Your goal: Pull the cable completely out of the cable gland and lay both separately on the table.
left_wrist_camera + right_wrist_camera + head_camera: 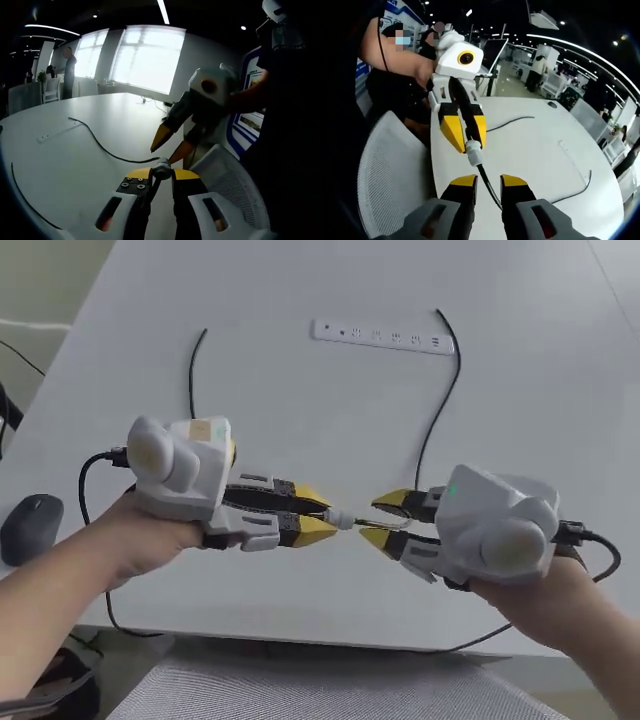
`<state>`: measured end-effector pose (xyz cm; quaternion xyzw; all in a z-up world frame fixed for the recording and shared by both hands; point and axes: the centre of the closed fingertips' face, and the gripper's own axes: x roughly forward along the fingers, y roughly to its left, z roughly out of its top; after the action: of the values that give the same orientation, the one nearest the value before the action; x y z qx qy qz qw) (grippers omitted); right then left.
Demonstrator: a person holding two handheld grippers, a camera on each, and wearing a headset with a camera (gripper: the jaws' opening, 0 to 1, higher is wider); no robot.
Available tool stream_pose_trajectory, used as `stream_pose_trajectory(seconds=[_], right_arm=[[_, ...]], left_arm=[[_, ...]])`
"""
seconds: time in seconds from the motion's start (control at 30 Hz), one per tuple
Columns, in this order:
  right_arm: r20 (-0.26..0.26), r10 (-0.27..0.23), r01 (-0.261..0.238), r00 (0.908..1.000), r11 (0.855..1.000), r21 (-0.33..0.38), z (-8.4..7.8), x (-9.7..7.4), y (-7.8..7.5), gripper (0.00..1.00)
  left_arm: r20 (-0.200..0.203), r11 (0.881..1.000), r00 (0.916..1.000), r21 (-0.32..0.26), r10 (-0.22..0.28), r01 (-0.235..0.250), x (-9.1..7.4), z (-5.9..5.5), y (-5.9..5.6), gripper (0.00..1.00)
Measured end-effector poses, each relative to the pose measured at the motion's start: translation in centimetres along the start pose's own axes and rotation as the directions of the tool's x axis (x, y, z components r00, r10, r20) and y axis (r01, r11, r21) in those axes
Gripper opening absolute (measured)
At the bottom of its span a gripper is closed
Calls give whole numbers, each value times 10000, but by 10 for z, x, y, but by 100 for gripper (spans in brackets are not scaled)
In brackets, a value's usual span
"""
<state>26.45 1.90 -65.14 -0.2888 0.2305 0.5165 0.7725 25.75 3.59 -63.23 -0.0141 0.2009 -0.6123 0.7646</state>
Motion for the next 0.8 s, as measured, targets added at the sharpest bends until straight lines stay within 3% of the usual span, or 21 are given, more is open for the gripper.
stream_pose_trajectory(seconds=[0.13,0.27,0.37,0.5,0.8], right_arm=[[-167,-281,268,9995,9967,-766,1,5,2,5],[-56,-278,273,9996,9968,-752,6,5,6,5],[-115,-562,548,9984,9935,-993,6,5,5,3],[-16,-601,599,9982,9961,-649,5,4,4,0],[-76,-514,509,9986,9968,-611,-2,5,5,0]], left_arm=[[-23,10000,10000,5,-8,8,1,0,1,15],[-34,10000,10000,37,22,-22,3,1,1,15],[-29,10000,10000,59,57,-57,3,1,1,15],[-95,10000,10000,96,28,-27,4,1,1,15],[-332,9999,9994,120,-25,29,7,-4,-2,15]])
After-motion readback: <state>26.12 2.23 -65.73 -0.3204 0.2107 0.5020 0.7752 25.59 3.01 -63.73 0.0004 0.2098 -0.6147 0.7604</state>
